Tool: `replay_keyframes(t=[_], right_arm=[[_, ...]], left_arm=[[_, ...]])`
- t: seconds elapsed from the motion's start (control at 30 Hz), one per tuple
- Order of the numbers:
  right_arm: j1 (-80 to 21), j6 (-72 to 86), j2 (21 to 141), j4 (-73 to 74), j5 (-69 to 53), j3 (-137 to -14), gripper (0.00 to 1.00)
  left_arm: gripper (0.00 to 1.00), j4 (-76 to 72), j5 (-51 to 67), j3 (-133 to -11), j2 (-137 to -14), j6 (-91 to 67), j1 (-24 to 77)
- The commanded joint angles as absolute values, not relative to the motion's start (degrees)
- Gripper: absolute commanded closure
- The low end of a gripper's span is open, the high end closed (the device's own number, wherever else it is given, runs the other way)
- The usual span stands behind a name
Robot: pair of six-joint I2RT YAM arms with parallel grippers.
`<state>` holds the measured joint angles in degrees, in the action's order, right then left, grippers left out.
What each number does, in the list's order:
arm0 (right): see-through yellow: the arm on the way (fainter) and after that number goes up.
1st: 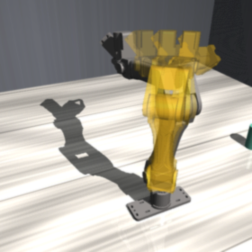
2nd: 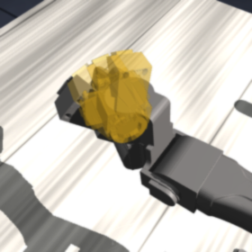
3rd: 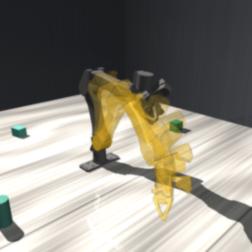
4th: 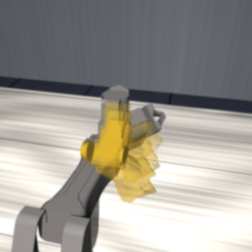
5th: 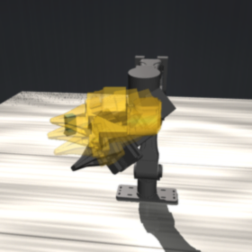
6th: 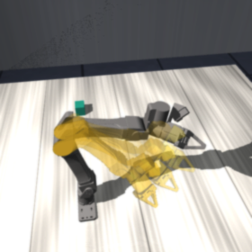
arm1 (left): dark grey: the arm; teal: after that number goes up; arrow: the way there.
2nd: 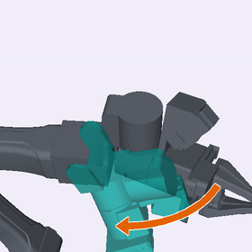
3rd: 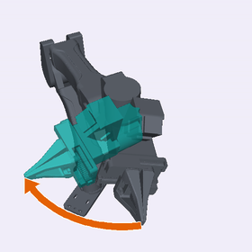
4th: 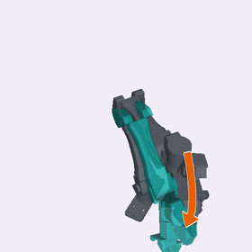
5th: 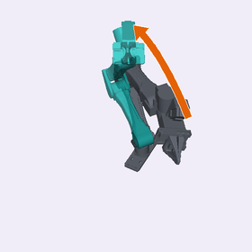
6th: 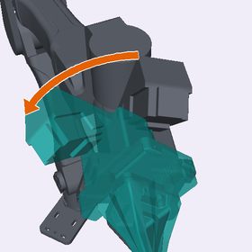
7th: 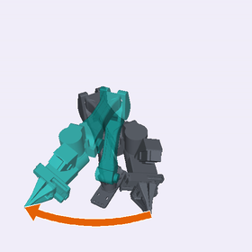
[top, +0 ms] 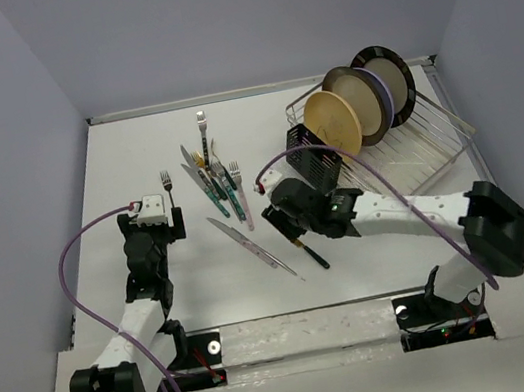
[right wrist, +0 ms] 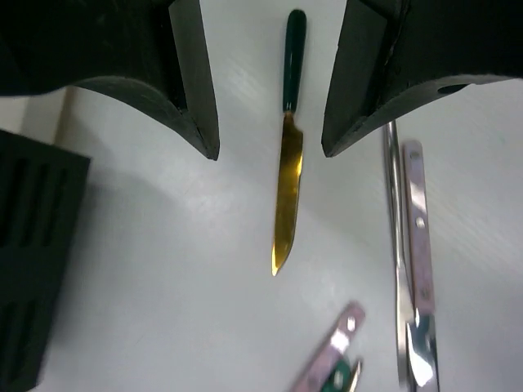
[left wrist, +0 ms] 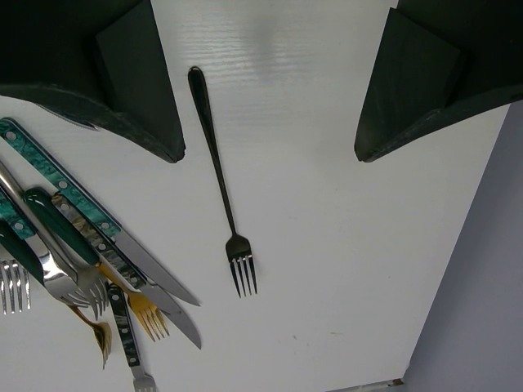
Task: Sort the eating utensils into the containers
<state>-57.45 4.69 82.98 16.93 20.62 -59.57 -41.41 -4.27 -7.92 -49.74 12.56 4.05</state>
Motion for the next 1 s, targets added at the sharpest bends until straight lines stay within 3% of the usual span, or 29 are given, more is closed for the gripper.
replay_keyframes(t=[0.0, 0.33, 0.53, 0.57, 0.7, 0.77, 0.9, 0.97], right_arm=[[-57.7, 6.3, 87.9, 27.4, 11.5, -59.4, 0.4], [-57.7, 9.8, 97.5, 28.7, 9.3, -58.6, 0.37], [-57.7, 11.6, 102.2, 30.8, 9.1, -59.9, 0.43], [-57.7, 11.6, 102.2, 30.8, 8.7, -59.9, 0.46], [-57.7, 11.7, 102.0, 31.2, 7.6, -60.2, 0.76], [-57.7, 11.7, 101.7, 31.4, 7.6, -60.3, 0.86], [-57.7, 11.7, 101.5, 32.1, 9.0, -61.0, 0.99], [-57.7, 11.4, 101.2, 32.1, 10.3, -61.7, 1.0]], left_arm=[[0.01, -45.9, -4.0, -8.0, -48.8, 12.7, 4.2], [0.01, -45.8, -4.0, -8.2, -49.0, 12.7, 4.2], [0.01, -45.9, -4.2, -8.1, -48.9, 12.7, 4.2], [0.01, -45.9, -4.2, -8.1, -48.9, 12.7, 4.2], [0.01, -45.9, -4.1, -8.1, -48.9, 12.7, 4.2], [0.01, -45.8, -4.2, -8.1, -48.9, 12.7, 4.2], [0.01, -45.8, -4.2, -8.1, -49.0, 12.7, 4.2], [0.01, -45.9, -4.2, -8.1, -48.8, 12.7, 4.2]])
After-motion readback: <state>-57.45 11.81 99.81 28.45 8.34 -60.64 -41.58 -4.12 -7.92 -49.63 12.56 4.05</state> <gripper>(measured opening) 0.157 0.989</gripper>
